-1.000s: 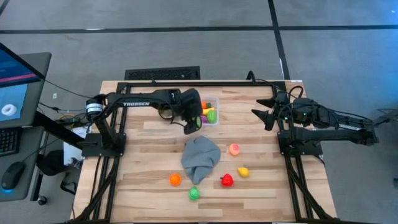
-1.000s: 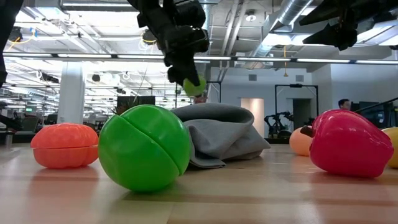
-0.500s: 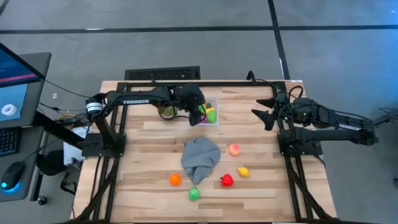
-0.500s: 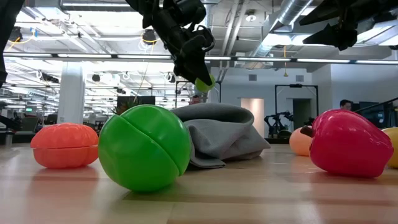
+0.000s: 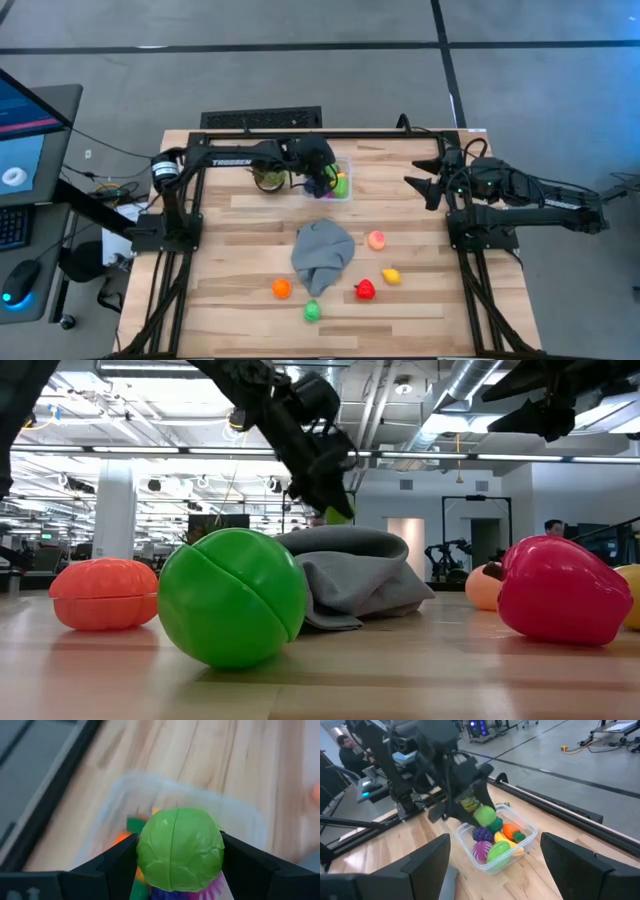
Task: Pick and placing Produce into tupperware
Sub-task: Put the green cabbage into the transparent container
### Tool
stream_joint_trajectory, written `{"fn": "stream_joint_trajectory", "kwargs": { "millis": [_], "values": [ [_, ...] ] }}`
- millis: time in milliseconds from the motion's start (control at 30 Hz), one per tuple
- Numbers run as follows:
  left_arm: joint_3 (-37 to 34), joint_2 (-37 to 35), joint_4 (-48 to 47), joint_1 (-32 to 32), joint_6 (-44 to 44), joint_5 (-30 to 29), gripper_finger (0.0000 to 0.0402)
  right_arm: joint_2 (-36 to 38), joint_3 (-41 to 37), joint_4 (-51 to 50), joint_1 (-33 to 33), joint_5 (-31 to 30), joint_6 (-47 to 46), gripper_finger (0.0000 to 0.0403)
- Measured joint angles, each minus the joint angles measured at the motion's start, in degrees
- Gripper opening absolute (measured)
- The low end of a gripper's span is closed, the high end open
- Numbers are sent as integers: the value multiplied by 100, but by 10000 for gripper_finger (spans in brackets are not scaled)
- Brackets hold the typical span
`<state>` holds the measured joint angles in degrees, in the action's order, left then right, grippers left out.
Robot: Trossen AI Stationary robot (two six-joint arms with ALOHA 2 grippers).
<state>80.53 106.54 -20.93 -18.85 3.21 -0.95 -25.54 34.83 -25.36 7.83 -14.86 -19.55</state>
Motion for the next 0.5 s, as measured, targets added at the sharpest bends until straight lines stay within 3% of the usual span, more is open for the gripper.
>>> {"fn": "stream_joint_trajectory", "kwargs": {
  "millis": [500],
  "values": [
    [0, 418, 165, -105, -303, -225, 240, 2, 0, -120, 18, -22, 4, 333]
  ]
}}
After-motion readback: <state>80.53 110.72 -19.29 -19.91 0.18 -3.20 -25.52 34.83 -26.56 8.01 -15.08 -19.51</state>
